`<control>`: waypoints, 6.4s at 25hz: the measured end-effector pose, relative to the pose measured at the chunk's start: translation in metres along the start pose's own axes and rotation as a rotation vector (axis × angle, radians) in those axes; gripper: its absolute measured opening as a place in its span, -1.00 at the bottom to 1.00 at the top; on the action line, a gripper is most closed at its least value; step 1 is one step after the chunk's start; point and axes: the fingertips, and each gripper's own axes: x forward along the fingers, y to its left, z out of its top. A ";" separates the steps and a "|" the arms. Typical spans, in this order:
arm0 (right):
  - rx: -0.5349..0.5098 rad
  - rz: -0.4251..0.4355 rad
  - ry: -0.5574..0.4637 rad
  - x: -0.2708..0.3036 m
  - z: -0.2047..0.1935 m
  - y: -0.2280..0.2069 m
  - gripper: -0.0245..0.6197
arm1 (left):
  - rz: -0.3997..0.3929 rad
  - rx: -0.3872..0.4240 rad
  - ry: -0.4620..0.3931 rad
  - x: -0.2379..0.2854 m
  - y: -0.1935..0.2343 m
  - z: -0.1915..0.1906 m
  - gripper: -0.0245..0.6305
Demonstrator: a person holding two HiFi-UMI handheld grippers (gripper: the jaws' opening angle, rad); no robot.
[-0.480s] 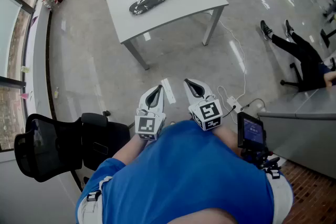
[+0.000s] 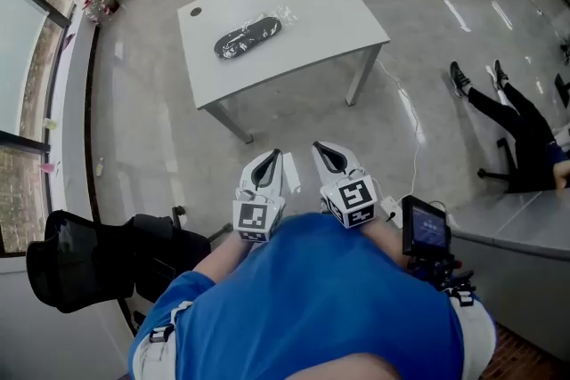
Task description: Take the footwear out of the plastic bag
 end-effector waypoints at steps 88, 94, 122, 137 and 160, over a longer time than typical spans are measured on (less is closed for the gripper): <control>-0.035 0.312 0.156 0.474 0.089 -0.296 -0.91 | 0.254 0.042 0.215 0.415 0.355 -0.024 -0.90; -0.009 0.295 0.171 0.482 0.086 -0.296 -0.91 | 0.051 0.094 0.389 0.429 0.366 -0.056 -0.75; 0.036 0.193 0.345 0.479 0.035 -0.338 -0.91 | -0.663 0.528 1.140 0.430 0.365 -0.179 0.20; -0.329 0.458 0.447 0.481 0.001 -0.305 -0.91 | -0.215 1.025 0.864 0.408 0.340 -0.153 0.06; -0.551 0.667 0.434 0.480 -0.022 -0.276 -0.35 | -0.098 1.209 0.665 0.388 0.321 -0.138 0.03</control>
